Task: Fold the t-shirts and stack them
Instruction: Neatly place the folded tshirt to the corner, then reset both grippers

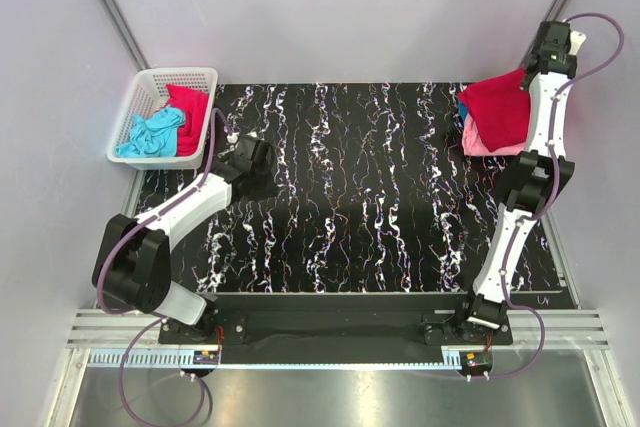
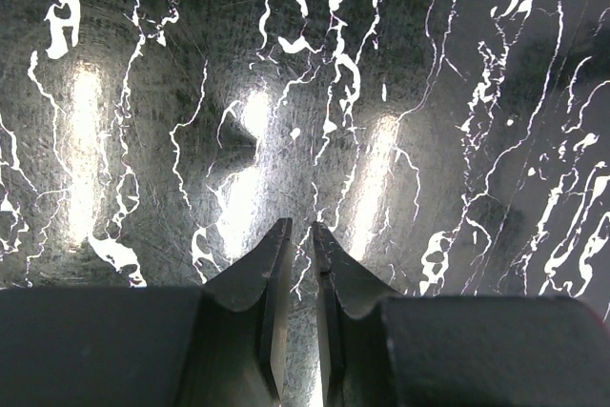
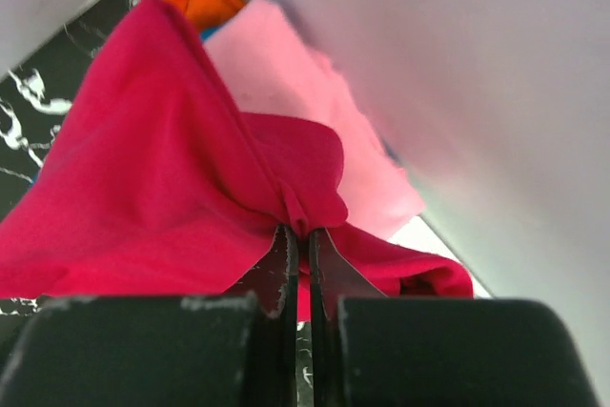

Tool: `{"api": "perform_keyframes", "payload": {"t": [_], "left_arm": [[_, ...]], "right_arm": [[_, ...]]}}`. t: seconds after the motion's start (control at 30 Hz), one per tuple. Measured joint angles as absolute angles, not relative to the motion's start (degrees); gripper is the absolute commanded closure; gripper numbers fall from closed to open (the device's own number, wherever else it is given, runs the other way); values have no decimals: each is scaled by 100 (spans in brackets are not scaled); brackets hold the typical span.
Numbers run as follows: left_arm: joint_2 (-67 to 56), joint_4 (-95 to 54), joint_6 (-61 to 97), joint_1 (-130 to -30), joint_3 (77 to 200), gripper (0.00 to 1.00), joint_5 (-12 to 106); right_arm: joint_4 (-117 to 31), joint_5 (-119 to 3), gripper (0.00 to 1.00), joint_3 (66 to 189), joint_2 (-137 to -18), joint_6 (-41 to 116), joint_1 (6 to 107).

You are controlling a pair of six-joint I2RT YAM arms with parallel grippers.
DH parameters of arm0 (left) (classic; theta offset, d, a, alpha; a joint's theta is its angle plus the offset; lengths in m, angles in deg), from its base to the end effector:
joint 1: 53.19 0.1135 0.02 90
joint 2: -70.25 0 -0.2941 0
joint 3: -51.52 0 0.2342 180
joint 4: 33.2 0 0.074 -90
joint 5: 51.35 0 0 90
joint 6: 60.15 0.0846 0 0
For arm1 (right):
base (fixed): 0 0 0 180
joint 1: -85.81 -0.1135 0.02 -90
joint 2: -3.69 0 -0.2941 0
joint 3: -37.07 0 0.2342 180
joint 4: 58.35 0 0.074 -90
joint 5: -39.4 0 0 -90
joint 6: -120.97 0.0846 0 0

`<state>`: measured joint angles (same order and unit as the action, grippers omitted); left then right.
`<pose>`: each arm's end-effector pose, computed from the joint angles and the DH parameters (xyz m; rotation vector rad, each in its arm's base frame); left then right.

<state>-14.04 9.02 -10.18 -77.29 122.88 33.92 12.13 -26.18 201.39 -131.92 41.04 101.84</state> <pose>0.2853 -0.1200 0.2238 -0.3881 2.5339 -0.3374 0.5172 -0.1850 0.3311 0.7263 2.1604 -0.5430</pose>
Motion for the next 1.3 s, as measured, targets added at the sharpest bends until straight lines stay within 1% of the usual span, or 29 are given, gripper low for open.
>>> {"api": "perform_keyframes", "payload": {"t": [0.03, 0.1, 0.13, 0.2, 0.3, 0.47, 0.5, 0.53, 0.57, 0.67, 0.73, 0.77, 0.8, 0.87, 0.9, 0.97, 1.0, 1.1, 1.13, 1.2, 1.23, 1.3], "left_arm": [[-1415, 902, -1016, -7729, 12288, 82, 3394], [-1435, 904, -1009, -7729, 12288, 82, 3398], [-1435, 902, -1005, -7729, 12288, 82, 3398], [-1437, 902, -1003, -7729, 12288, 82, 3403], [-1437, 902, -998, -7729, 12288, 82, 3416], [-1468, 900, -977, -7729, 12288, 82, 3422], [-1474, 902, -968, -7729, 12288, 82, 3422], [-1476, 902, -966, -7729, 12288, 82, 3422], [-1476, 898, -966, -7729, 12288, 82, 3420], [-1476, 900, -968, -7729, 12288, 82, 3420], [-1476, 898, -968, -7729, 12288, 81, 3420], [-1476, 902, -968, -7729, 12288, 77, 3420], [-1474, 900, -961, -7729, 12288, 71, 3420], [-1461, 900, -950, -7729, 12288, 66, 3418], [-1446, 900, -946, -7729, 12288, 55, 3414], [-1400, 904, -904, -7731, 12286, 45, 3389], [-1365, 904, -891, -7737, 12283, 36, 3372], [-1229, 902, -850, -7818, 12277, 24, 3236], [-1181, 900, -837, -7866, 12268, 16, 3169], [-1081, 909, -800, -8015, 12235, 5, 2996], [-1044, 906, -778, -8113, 12224, 1, 2909], [-1004, 913, -778, -8286, 12220, 1, 2751]], "right_arm": [[1213, -2664, 90, 20130, -13260, 4130, 10186], [1217, -2804, 58, 20102, -13443, 4226, 10182], [1224, -2849, 48, 20086, -13507, 4230, 10178], [1263, -2926, 36, 20029, -13625, 4291, 10171], [1342, -2963, 32, 19922, -13686, 4342, 10169], [1353, -3046, 21, 19900, -13686, 4416, 10162], [1353, -3068, 17, 19894, -13684, 4429, 10151], [1353, -3077, 9, 19881, -13673, 4440, 10145], [1351, -3079, 5, 19857, -13651, 4451, 10134], [1340, -3068, 2, 19592, -13445, 4410, 10027], [1320, -3059, 3, 19175, -13146, 4381, 9848], [1287, -3057, 3, 18913, -12951, 4379, 9730], [1292, -3057, 3, 18652, -12755, 4375, 9585], [992, -3086, 2, 17837, -12213, 4383, 9251], [824, -3138, 0, 17324, -11883, 4388, 9043], [354, -3385, 0, 16150, -11113, 4431, 8589], [144, -3553, 0, 15625, -10759, 4464, 8366], [-321, -3995, 0, 14486, -9926, 4560, 7824], [-411, -4087, 0, 14205, -9710, 4597, 7695], [-577, -4165, 1, 13802, -9413, 4670, 7511], [-695, -4176, 1, 13603, -9286, 4716, 7441], [-877, -4170, 0, 13210, -9096, 4779, 7304]]}}
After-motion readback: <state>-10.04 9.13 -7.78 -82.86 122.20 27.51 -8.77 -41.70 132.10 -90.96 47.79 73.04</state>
